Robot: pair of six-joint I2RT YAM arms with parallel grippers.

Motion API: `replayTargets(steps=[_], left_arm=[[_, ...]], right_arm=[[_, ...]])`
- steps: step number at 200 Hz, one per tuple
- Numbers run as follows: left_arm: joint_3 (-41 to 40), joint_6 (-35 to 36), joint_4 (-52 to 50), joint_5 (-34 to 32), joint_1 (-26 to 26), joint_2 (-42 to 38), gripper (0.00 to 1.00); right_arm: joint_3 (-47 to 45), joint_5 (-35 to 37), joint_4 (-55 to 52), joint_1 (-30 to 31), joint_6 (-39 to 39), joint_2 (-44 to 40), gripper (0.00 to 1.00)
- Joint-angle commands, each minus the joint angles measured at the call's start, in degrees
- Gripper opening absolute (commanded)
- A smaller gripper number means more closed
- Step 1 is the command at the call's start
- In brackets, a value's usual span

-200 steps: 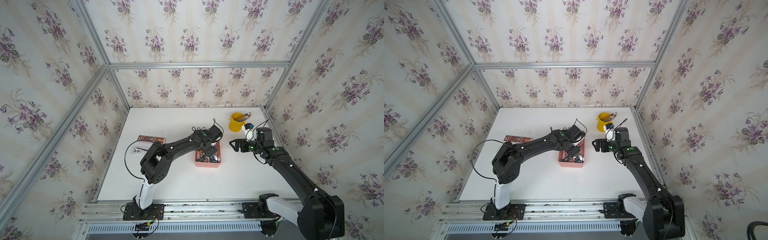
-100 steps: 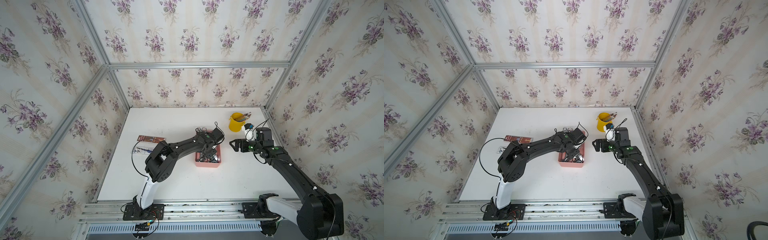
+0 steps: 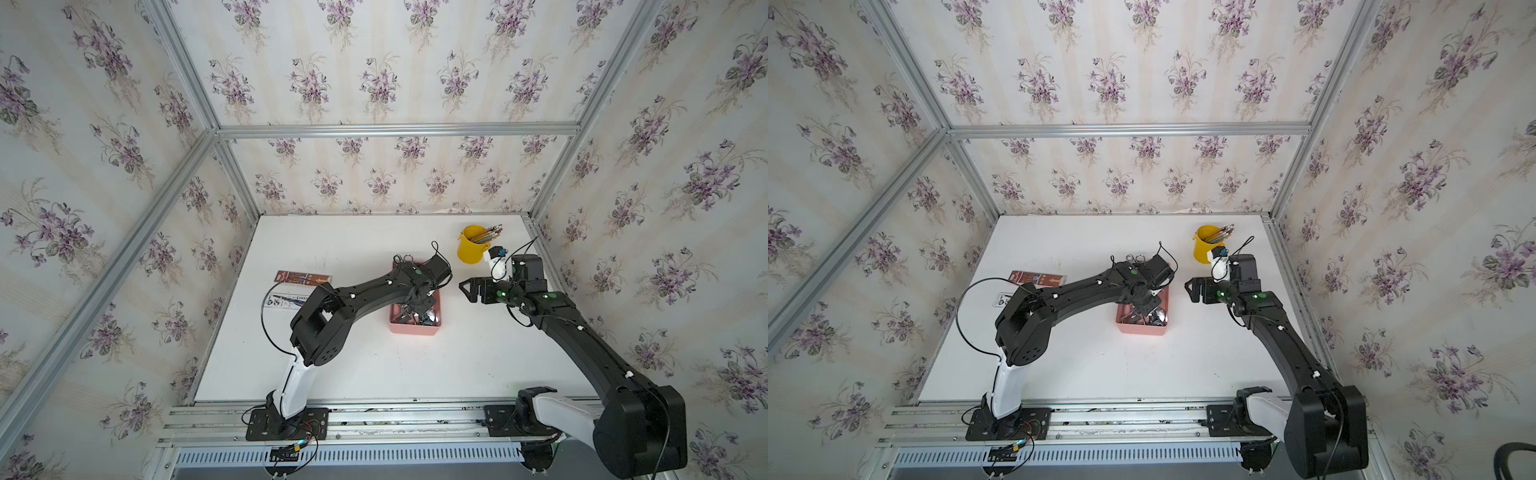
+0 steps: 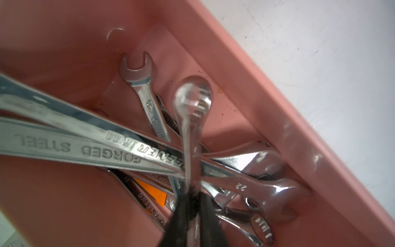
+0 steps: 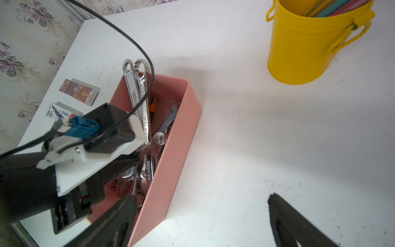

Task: Take out the wrench from the storage box
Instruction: Pick up the wrench from the storage box, then place the wrench at the center of the board.

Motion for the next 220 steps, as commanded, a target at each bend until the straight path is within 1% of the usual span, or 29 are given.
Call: replayTargets(steps=[1, 86, 120, 138, 159, 175, 198, 220], left_arm=[[0.9, -2.2, -1.6, -0.7, 0.1, -1.4, 0.09], [2.9, -3.5, -5.2, -0.9, 0.2, -4.6, 0.03], [5.0, -5.6, -9.2, 1.0, 1.4, -7.7, 0.01], [4.7, -8.1, -11.4, 3.1, 3.3, -10.4, 0.01], [1.7, -11.0, -11.6, 6.1, 6.2, -14.8, 0.02], [-2.7, -13.5, -9.5, 9.5, 9.5, -18.8, 0.01], [-11.1, -16.0, -4.2, 14.2, 14.5, -23.6, 0.01], [-18.8, -17.8, 2.7, 19.7, 18.8, -25.8, 0.02]], right_arm=[[0.0, -0.3, 1.1, 0.0, 0.4, 0.2, 1.00], [-0.3, -1.2, 2.1, 0.0, 1.2, 0.3, 1.00], [-0.3, -3.1, 2.7, 0.0, 1.6, 0.4, 1.00], [-0.5, -5.4, 3.4, 0.0, 2.0, 0.5, 1.00], [-1.0, -8.0, 5.9, 0.2, 4.0, 0.2, 1.00], [-1.2, -9.1, 7.3, 0.9, 5.0, 0.4, 1.00], [-1.1, -9.3, 8.3, 3.2, 6.0, 1.8, 1.00], [-1.2, -9.3, 9.3, 4.9, 7.7, 3.2, 1.00]])
